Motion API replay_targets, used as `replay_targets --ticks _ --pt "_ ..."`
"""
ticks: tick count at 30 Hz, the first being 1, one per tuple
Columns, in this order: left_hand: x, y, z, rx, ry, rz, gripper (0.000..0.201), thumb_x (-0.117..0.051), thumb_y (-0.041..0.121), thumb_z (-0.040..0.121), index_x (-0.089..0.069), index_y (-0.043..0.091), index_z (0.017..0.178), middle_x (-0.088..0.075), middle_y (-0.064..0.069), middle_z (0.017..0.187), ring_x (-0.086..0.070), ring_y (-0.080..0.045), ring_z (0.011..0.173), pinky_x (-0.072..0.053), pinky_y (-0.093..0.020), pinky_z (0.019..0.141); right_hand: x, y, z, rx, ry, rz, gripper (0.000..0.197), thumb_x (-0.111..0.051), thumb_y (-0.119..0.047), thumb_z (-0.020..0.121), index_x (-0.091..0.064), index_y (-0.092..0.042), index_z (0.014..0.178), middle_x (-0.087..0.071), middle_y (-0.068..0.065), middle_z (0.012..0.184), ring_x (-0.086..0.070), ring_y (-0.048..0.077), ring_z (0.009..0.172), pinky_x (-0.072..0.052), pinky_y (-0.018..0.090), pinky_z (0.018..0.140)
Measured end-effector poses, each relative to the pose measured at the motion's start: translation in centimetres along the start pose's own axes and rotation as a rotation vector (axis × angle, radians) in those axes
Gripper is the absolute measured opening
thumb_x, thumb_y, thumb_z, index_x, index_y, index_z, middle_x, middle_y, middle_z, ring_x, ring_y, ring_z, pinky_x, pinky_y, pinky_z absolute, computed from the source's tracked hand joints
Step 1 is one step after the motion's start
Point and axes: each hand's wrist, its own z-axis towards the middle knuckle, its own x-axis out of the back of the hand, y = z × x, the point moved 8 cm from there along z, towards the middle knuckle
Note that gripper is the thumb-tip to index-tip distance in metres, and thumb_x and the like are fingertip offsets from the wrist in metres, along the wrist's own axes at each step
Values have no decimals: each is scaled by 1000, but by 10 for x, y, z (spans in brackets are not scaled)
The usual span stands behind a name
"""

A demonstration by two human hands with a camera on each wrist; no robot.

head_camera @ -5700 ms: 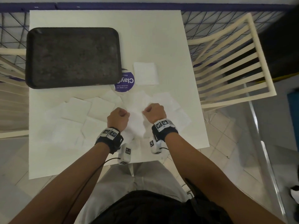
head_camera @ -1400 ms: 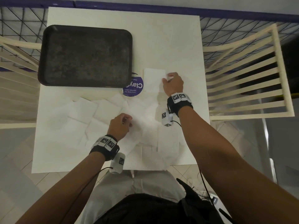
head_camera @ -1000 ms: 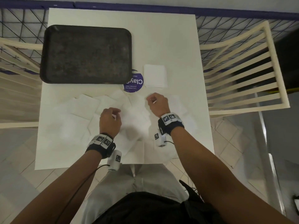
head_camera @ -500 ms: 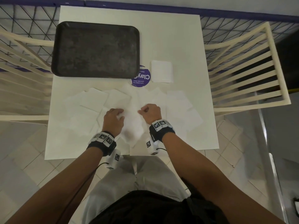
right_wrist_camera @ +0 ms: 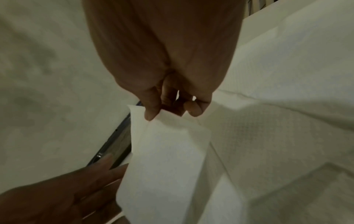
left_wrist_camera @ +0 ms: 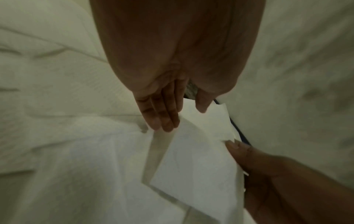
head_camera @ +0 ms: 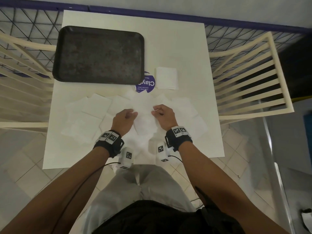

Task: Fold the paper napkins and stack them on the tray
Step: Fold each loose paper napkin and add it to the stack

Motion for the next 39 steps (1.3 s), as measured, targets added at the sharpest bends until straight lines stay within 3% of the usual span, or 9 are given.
replay_targets --ticks 3,7,11,15,23,26,30,35,39 --pt "-6 3 3 72 -16 -211 51 -75 28 92 -60 4 134 -73 -11 110 -72 -28 93 -60 -49 91 7 -3 1 12 9 33 13 -73 -17 89 -68 -27 96 -71 -8 76 -67 12 82 -49 22 81" --pt "-14 7 2 118 -36 -385 42 -75 9 93 -58 1 130 -72 -18 113 -70 -21 84 -58 -28 69 16 -4 -1 -1 15 112 11 -72 -17 90 -67 -23 97 -72 -3 77 -63 11 69 -48 23 68" --pt "-18 6 -4 158 -81 -519 26 -74 12 93 -70 0 116 -76 -14 111 -75 -27 96 -59 -32 73 20 -4 -2 -9 15 160 10 -72 -15 91 -66 -20 98 -72 -2 78 -63 8 66 -47 24 66" --pt "-13 13 -8 122 -80 -515 10 -71 7 93 -72 9 103 -77 -11 102 -75 -25 85 -59 -35 70 20 -4 -3 -15 2 163 10 -71 -15 92 -66 -17 100 -71 -3 76 -61 5 64 -47 22 66" --pt "-3 15 -7 22 -60 -544 21 -64 -3 91 -76 12 84 -76 -9 91 -72 -26 85 -60 -42 82 14 -6 -8 -8 -66 151 22 -58 -4 91 -65 -24 89 -64 1 74 -54 17 64 -42 26 59" --pt "-2 13 -9 17 -71 -530 28 -55 -9 90 -78 8 89 -76 -11 97 -72 -25 88 -59 -37 80 10 -5 -10 -60 -58 181 31 -45 1 92 -71 -15 89 -67 1 86 -55 19 70 -43 29 58" --pt "2 12 -10 15 -59 -517 38 -44 -11 86 -79 4 91 -76 -13 102 -72 -28 95 -59 -35 82 4 -3 -10 -133 -67 270 26 -49 -10 93 -74 -16 87 -72 8 99 -62 23 79 -47 36 66" --pt "5 13 -11 15 -52 -527 31 -47 -6 87 -77 3 91 -75 -11 98 -70 -27 90 -58 -36 79 3 -7 -7 -26 -59 162 16 -63 -8 88 -71 -16 100 -65 -12 67 -59 15 71 -50 32 61" --pt "6 3 -6 41 -10 -496 17 -69 16 94 -75 5 105 -76 -12 100 -74 -28 89 -63 -41 80 3 -11 -5 34 -38 93 19 -64 -9 90 -73 -23 98 -63 -18 63 -58 8 71 -49 30 70"
